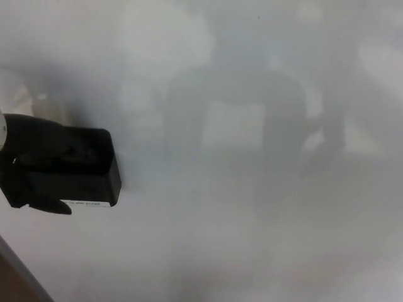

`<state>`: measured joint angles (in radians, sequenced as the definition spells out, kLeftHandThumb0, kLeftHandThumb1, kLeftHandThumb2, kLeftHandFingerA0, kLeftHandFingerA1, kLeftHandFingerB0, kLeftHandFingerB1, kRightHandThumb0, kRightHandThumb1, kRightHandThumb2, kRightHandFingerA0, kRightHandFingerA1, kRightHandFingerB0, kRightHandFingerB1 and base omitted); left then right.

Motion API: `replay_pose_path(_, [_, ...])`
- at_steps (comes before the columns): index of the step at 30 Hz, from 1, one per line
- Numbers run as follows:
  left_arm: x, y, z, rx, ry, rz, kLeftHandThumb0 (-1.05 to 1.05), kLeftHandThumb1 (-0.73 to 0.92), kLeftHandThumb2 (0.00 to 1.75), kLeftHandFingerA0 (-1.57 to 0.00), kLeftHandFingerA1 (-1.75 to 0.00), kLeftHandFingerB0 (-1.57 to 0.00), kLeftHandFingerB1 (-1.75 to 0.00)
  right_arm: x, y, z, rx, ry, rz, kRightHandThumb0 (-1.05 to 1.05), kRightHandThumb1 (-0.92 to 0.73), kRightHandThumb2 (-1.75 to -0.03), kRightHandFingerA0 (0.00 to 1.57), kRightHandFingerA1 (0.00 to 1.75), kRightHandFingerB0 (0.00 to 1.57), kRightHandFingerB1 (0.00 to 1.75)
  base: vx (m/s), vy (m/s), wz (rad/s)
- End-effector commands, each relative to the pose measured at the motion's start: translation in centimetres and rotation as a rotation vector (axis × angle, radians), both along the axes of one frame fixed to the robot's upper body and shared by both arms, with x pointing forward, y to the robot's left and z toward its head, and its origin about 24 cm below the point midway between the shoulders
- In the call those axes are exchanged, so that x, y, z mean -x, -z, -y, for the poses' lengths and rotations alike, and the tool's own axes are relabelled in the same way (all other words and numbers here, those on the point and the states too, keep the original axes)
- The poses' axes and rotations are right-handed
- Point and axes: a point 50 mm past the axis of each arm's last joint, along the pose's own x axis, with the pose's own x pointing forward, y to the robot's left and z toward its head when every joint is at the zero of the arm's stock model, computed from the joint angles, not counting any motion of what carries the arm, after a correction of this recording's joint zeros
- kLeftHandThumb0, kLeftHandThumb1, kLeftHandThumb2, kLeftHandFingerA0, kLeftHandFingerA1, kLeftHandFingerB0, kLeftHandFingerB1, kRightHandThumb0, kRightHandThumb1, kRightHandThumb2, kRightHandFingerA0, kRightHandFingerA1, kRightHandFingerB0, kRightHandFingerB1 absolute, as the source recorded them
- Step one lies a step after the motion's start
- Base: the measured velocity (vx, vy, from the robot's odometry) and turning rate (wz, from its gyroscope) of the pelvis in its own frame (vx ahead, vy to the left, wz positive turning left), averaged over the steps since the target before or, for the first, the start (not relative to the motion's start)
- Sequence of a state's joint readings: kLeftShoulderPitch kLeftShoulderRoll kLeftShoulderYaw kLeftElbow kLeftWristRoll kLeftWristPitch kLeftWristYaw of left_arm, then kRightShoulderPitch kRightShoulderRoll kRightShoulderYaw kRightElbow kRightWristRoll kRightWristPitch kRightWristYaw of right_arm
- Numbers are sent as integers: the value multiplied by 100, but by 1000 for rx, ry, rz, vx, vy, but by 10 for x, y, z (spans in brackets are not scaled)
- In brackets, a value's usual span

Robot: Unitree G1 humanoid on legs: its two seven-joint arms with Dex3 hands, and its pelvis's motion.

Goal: A magnetic marker holder is on the left hand side of the white board, the robot put the index and middle finger into the opening of the container and pull off the magnetic holder and hand it to a human on the left hand side.

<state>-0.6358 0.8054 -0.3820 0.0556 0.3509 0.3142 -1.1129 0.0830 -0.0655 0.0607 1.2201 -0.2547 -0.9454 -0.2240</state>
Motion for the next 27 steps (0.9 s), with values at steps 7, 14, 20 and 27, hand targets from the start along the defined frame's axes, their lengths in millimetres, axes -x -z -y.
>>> replay_pose_path(7, [-11,19,-4,-44,-74,-15,-73,44,81,0,-4,-3,-4,0,-1,4,5,4,7,-53,-76,-64,65,45,48,36,0,0,0])
replay_pose_path(14, [-11,32,-2,-85,-84,-51,-71,42,80,0,-5,0,-5,0,-2,4,12,-2,13,-54,-76,-63,63,45,48,36,0,0,0])
replay_pose_path(20, [-9,43,5,-109,-26,-76,-71,37,75,-72,-64,-2,-7,-6,-2,1,7,-7,18,-54,-76,-63,63,46,48,36,0,0,0])
replay_pose_path(27, [-10,60,9,-104,-32,-75,-67,35,73,-68,-76,-5,-15,-8,-3,1,4,-6,23,-54,-76,-63,63,46,48,36,0,0,0])
